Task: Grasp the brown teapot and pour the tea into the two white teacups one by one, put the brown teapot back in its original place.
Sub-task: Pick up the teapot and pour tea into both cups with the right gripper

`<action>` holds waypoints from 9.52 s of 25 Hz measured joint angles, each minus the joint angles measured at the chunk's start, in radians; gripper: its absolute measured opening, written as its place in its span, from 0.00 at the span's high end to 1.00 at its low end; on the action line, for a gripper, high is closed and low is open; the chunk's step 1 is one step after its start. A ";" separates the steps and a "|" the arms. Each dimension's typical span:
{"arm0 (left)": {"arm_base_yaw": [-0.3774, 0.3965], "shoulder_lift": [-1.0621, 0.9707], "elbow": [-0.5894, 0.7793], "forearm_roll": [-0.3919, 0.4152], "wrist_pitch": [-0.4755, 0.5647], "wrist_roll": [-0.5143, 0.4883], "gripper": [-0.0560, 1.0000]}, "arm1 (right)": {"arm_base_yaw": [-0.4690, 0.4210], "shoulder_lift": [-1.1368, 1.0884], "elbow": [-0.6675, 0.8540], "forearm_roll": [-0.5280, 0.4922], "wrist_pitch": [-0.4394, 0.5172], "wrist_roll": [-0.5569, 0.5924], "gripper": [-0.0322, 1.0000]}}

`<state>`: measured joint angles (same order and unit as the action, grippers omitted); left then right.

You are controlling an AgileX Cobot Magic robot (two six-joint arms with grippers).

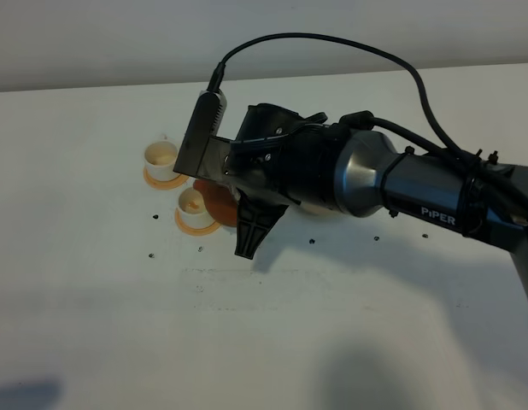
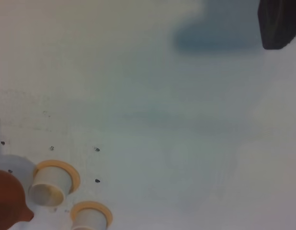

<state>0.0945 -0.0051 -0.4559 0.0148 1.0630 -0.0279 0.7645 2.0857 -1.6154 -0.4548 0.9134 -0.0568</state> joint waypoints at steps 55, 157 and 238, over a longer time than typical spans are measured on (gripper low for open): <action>0.000 0.000 0.000 0.000 0.000 0.000 0.67 | 0.057 0.041 0.000 -0.304 0.033 -0.004 0.89; 0.000 0.000 0.000 0.000 0.000 0.000 0.67 | 0.066 0.041 0.000 -0.400 0.080 -0.103 0.89; 0.000 0.000 0.000 0.000 0.000 0.000 0.67 | -0.083 -0.115 0.376 0.368 -0.413 0.111 0.89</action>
<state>0.0945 -0.0051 -0.4559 0.0148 1.0630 -0.0279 0.6816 1.9702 -1.2399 -0.0864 0.5001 0.0546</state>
